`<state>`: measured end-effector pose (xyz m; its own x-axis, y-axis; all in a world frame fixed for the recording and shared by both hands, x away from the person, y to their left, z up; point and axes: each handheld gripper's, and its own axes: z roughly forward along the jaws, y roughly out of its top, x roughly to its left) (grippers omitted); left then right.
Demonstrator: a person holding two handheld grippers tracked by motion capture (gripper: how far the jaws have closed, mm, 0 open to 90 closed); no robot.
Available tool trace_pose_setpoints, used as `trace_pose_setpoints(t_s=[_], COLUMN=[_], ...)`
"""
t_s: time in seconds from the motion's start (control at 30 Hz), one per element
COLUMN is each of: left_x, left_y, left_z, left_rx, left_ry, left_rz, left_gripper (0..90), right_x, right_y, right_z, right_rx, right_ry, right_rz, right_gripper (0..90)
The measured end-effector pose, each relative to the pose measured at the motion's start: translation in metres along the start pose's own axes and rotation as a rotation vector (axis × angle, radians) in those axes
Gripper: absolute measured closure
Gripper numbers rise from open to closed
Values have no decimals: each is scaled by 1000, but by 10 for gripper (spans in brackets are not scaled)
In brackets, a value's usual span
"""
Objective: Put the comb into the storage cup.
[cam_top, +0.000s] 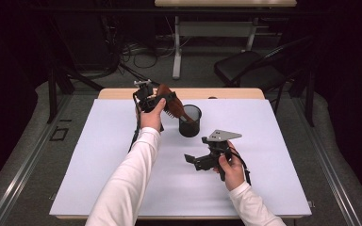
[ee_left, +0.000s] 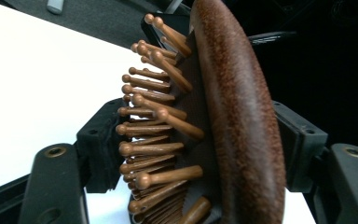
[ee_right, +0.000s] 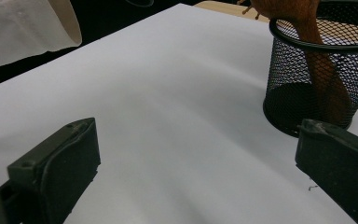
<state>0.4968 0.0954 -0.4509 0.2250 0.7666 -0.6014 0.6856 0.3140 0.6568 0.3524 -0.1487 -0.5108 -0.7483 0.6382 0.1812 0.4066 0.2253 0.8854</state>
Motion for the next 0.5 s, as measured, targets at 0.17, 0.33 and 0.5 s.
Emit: trace_pose_setpoints(t_s=[0.17, 0.33, 0.5], left_x=[0, 2, 1], left_y=[1, 1, 2], left_z=[-1, -1, -2], left_rx=[-8, 7, 5], left_ry=[2, -8, -11], left_rz=[4, -11, -11], left_gripper=[245, 158, 132], right_x=[0, 0, 0], right_y=[0, 0, 0], right_z=[0, 0, 0], right_rx=[0, 0, 0], right_ry=[-2, -2, -2], right_rz=[1, 0, -1], right_gripper=[0, 0, 0])
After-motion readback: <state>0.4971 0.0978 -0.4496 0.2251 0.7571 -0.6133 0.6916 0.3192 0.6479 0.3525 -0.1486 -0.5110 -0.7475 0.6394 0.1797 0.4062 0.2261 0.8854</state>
